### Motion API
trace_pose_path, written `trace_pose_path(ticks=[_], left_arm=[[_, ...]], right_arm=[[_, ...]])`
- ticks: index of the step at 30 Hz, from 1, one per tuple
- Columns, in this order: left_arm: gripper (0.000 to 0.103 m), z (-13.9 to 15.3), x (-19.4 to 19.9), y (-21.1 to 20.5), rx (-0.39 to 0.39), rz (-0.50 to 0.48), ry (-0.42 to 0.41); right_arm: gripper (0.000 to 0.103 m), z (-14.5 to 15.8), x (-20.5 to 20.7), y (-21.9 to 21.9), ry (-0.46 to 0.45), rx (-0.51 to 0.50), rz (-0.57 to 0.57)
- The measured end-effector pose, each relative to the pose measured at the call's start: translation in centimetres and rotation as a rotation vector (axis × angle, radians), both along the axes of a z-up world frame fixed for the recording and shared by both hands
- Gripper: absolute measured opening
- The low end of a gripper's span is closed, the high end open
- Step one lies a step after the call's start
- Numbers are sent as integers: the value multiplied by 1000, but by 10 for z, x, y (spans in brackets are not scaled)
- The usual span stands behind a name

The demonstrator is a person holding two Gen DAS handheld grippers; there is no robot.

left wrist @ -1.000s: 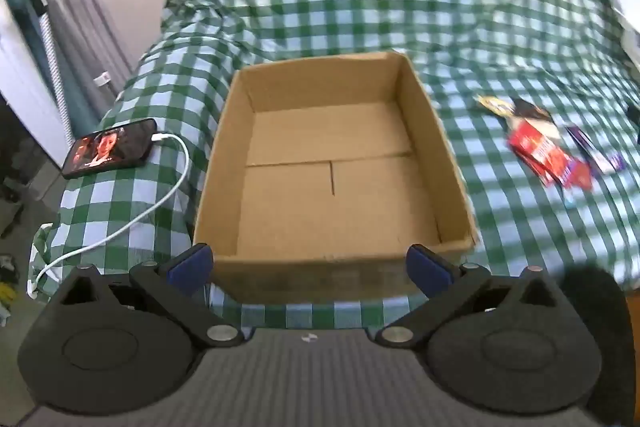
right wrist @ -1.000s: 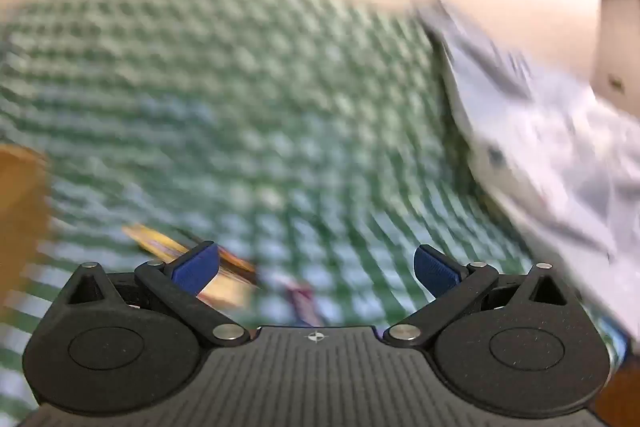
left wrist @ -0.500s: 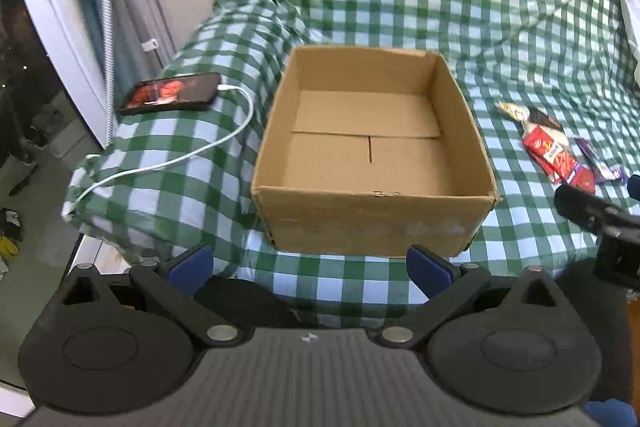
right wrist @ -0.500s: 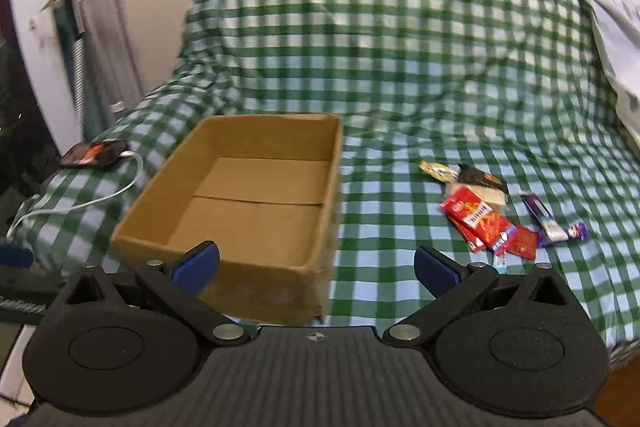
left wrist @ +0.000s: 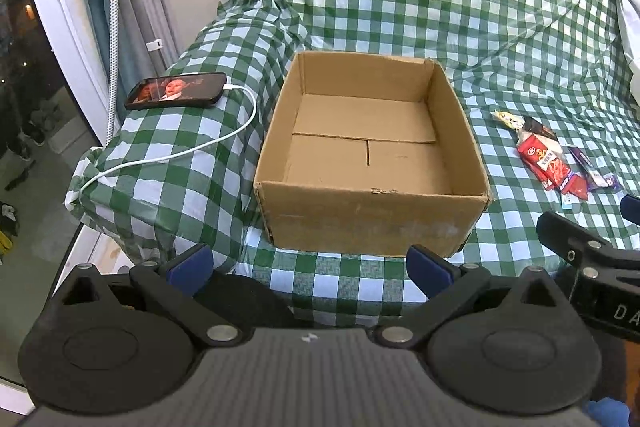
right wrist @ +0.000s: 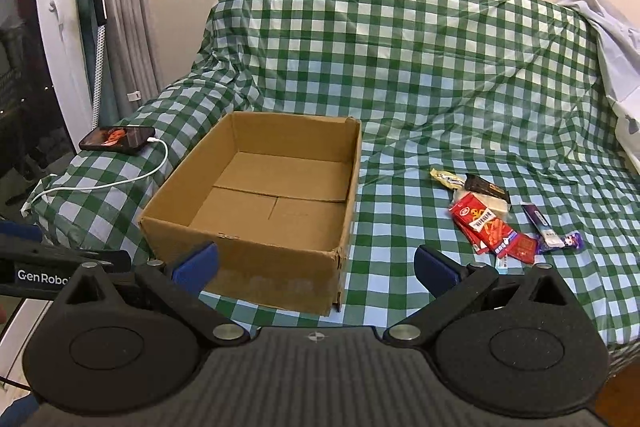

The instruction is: Organize snacks

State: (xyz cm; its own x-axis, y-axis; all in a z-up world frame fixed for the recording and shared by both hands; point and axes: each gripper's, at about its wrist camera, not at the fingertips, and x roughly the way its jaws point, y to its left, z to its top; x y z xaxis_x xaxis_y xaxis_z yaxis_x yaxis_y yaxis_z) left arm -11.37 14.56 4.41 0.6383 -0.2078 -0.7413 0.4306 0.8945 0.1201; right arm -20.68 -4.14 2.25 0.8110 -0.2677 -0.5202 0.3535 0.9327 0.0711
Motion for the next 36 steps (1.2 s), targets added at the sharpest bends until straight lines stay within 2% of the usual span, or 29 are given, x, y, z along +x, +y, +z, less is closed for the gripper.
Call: trace_pose_path(ticks=[36], left_arm=[[103,-13,6,-5,41,-22,38]], right_arm=[[103,-9,8,3,38,37,7]])
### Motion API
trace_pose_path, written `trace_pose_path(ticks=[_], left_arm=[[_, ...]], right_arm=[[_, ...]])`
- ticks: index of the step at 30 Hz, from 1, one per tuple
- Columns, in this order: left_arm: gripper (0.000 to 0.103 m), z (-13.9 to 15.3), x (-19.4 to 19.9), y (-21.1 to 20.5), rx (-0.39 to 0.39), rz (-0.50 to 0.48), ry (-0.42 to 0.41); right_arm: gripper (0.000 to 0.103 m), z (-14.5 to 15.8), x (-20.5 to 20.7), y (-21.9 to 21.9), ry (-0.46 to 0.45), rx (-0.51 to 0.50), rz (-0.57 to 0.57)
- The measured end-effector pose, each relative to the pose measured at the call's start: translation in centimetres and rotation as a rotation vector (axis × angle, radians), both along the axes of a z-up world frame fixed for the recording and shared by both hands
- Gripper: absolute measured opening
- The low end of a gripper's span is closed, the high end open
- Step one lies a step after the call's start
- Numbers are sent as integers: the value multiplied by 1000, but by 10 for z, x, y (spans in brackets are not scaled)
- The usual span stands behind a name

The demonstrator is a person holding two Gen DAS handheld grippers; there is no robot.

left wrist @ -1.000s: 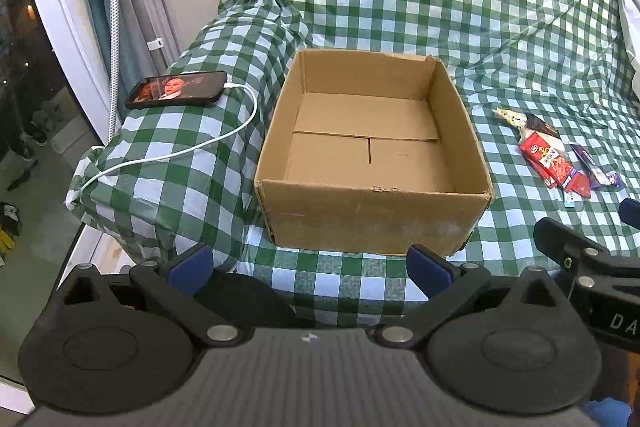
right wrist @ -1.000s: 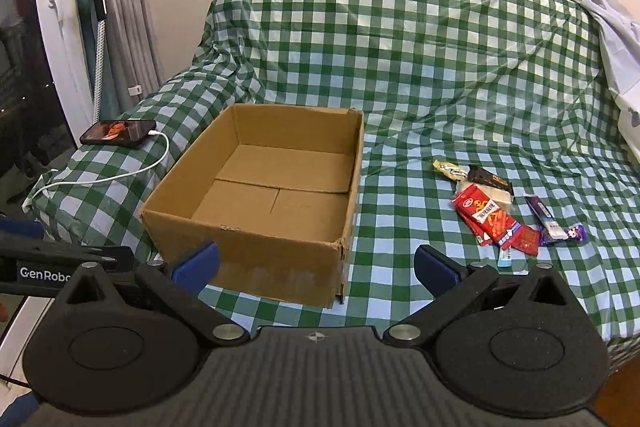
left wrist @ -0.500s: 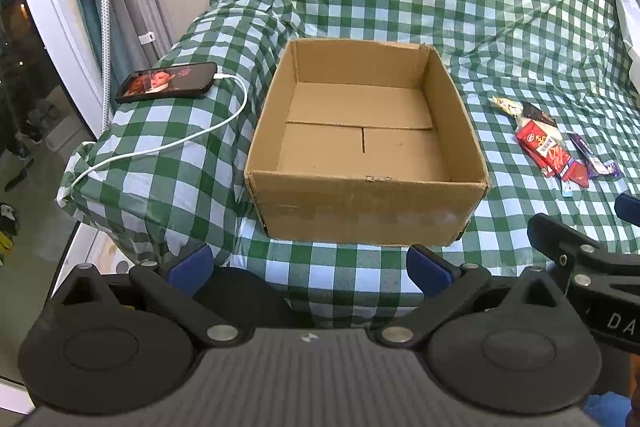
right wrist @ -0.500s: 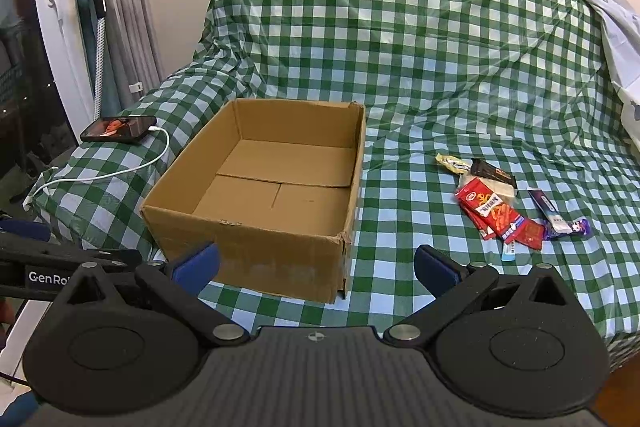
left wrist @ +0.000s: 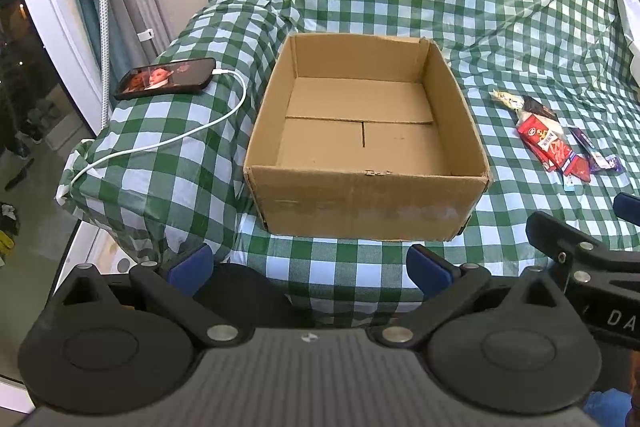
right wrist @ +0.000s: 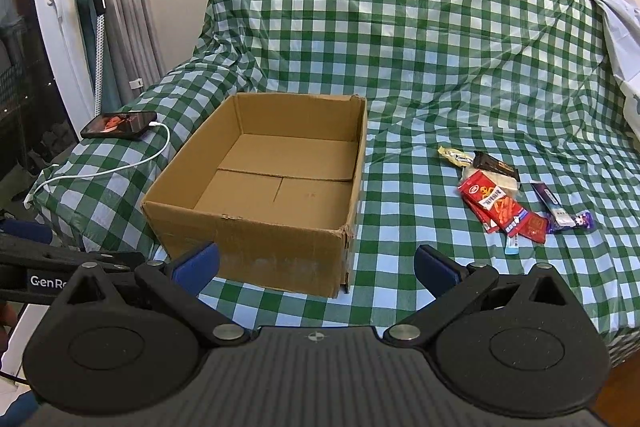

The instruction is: Organize snacks

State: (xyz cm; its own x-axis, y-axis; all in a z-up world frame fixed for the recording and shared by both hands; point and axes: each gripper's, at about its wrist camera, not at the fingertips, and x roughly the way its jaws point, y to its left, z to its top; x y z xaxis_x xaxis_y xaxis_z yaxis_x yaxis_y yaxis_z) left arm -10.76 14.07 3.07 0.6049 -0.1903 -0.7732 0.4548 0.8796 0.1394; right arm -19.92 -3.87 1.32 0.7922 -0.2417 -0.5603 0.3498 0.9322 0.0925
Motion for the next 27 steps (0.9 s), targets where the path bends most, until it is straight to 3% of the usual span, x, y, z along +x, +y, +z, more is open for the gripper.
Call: trace_pose_path(ticks=[16,27], left_arm=[[103,-11,3,-30,71,-23,50],[103,-9,4,-80,104,-63,66]], right_arm=[[103,-16,-5,-42,-18,131,-65],[103,-20,-26,-105,-77,161,-216]])
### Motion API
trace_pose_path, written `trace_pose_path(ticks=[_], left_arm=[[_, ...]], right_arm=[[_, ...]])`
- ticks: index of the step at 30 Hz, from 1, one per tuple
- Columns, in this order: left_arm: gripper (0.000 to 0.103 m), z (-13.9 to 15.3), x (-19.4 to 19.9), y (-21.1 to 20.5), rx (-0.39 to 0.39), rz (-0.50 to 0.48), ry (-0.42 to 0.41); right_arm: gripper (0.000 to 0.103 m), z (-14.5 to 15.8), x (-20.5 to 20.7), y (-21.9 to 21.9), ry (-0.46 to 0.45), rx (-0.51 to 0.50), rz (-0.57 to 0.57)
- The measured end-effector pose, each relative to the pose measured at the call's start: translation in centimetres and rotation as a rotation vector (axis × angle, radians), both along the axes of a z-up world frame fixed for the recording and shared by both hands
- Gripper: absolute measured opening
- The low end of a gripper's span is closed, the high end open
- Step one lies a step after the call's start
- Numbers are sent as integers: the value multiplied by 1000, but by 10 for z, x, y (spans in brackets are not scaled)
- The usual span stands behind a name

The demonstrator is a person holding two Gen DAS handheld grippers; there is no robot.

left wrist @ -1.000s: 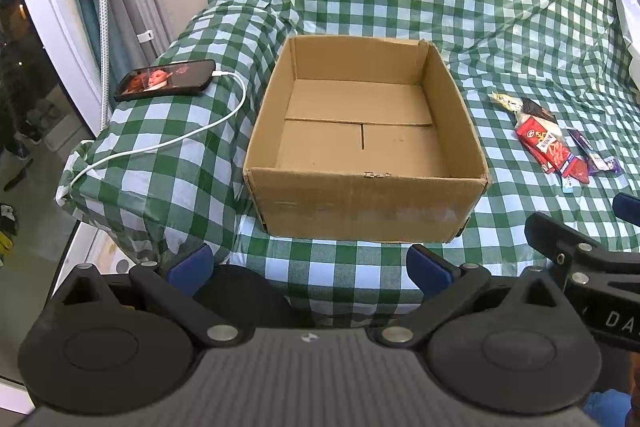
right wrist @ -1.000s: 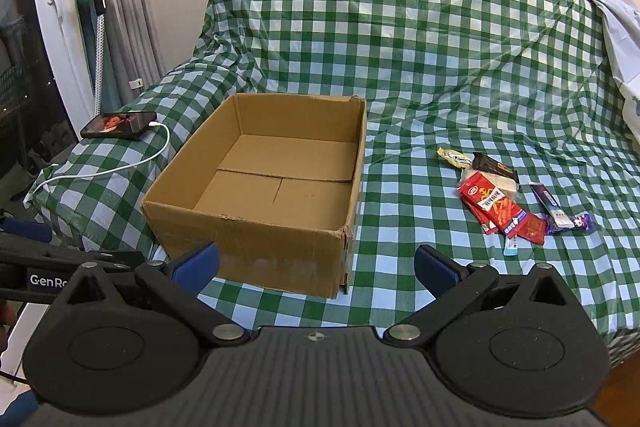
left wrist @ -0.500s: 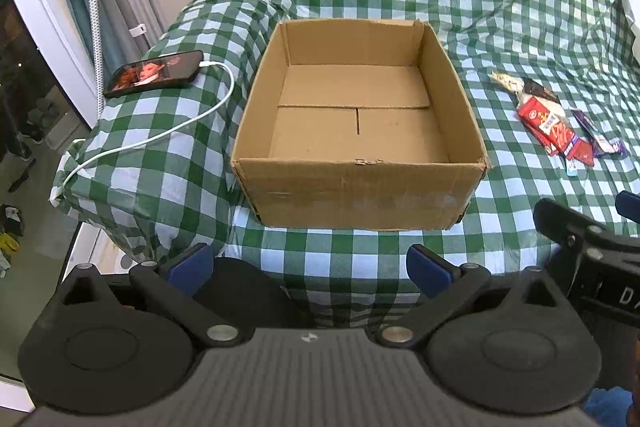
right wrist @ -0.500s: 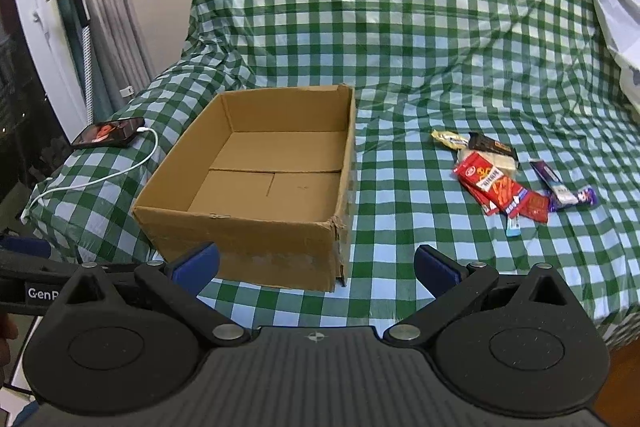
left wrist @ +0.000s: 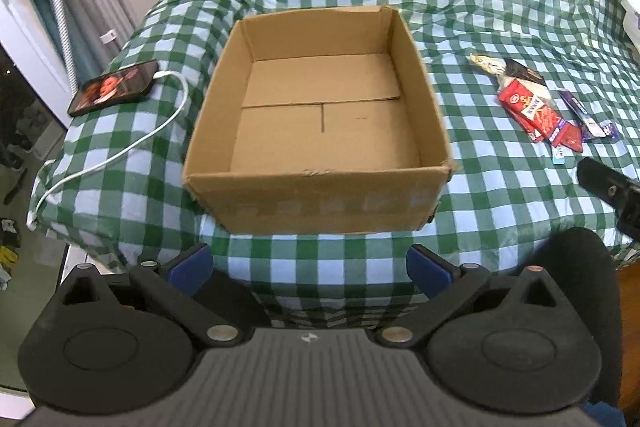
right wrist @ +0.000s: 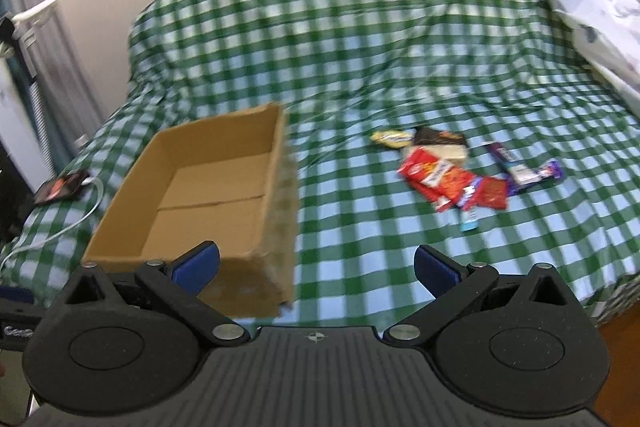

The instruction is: Organize snacks

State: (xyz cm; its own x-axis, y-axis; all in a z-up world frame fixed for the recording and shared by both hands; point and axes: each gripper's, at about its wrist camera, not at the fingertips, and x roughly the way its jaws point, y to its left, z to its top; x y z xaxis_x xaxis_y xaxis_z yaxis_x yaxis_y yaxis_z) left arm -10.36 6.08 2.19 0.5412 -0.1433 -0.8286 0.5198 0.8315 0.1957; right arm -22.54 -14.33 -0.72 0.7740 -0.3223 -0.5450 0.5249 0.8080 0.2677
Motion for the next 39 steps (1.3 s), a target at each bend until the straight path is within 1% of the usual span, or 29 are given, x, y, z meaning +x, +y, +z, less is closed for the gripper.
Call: trace_pose_path(ticks=[5,8,11,14,17,19,23,25,28,31,35,39], left_arm=[[103,2,-3,-33,7,-50,-8],[103,4,-4,-58,-1,-92,-15],[103,2,-1,-86,-11,-126,8],[103,-2,4,-117,-13,-142,24],[103,-5,12,-149,-20,-148,-8],[103,-12,21,-172,-21,-143,4],[103,-33,47,-220,-51,-104,119],[103,-46,58,-248,-61,-85,157],[103,-66,70,-297,-76,-95,201],[103,-89,82,-350,-82,-114,226],[103,-125,98,-411,-90,-140,311],[103,-165,113,-447,-55,-122,361]], right_arm=[[103,-6,-15,-35,-6,8,-93],[103,-12,-24,-58,0,20,-155],[103,-19,-32,-78,7,32,-200],[103,-25,-38,-100,12,31,-255],[103,-34,-43,-127,20,54,-308],[103,-43,-42,-147,32,68,-337],[103,-61,-34,-188,53,83,-381],[103,-69,-28,-211,58,78,-392],[103,-81,-14,-245,71,49,-381],[103,-94,4,-277,92,3,-355],[103,-112,30,-317,117,-24,-298],[103,-131,62,-343,160,-55,-201]])
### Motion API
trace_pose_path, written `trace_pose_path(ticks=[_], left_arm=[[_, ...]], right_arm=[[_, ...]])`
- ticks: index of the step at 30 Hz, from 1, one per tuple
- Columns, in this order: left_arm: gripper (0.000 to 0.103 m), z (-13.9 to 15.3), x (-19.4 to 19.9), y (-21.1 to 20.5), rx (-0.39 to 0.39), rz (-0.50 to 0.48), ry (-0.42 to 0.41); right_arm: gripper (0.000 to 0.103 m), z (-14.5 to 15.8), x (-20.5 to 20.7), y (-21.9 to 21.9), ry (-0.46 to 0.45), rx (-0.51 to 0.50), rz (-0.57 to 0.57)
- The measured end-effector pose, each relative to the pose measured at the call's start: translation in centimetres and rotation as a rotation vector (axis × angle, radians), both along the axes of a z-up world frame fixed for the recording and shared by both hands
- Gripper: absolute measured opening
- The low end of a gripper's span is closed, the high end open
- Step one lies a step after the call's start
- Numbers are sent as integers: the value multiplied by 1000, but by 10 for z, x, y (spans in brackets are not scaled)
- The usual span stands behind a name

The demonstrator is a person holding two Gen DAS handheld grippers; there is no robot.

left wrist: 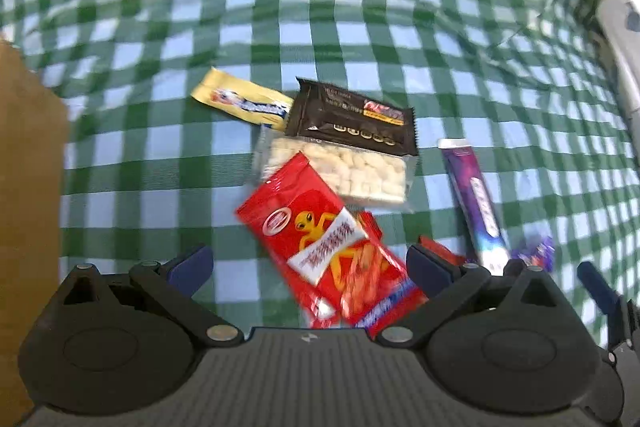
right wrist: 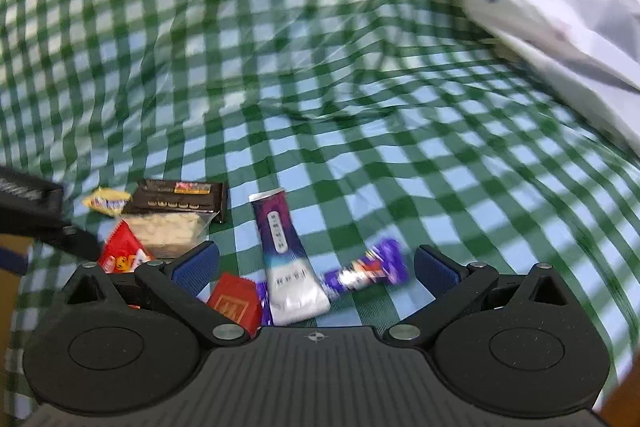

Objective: Organize snacks
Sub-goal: 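Grasp the purple tube snack with the right gripper while the left approaches the red packet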

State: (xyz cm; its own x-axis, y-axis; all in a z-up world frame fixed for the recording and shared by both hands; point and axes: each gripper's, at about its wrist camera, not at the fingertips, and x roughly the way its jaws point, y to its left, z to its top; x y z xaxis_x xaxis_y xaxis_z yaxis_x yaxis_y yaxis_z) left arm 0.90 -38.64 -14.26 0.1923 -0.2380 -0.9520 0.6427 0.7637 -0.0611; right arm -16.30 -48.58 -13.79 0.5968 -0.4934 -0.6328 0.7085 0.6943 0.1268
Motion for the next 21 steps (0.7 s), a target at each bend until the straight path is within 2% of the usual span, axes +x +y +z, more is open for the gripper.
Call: trace_pose_path(ticks=[5,10,11,12,13,14,15,17,19,21], left_arm=[[103,-33,14,-12,55,66,57],[103,-48,20,-20,96,52,62],[97,-48,21,-17,88,52,67],[83,-48,22,-12,60,60,74],[75,-45,22,-4,23,78,93],[66,-42,24,4,3,105,115],[56,-39,25,13,-13,121,133],[48,-35,24,28,-29,123,134],[18,-30,23,44,-36,118,125],[14,-22,23,58,-51,118,148]], right_arm=[[103,-24,39,-18,72,-63,91],[102,-43,61,-23,116,-88,147],[102,-46,64,-23,132,-81,152],[97,-48,65,-23,141,-73,159],[78,-50,64,-22,143,-61,174],[65,-51,62,-22,139,-42,190],[40,-51,60,-21,132,-24,191],[36,-48,52,-16,110,-22,184],[34,-43,45,-7,99,-41,173],[33,-37,37,2,75,-46,170]])
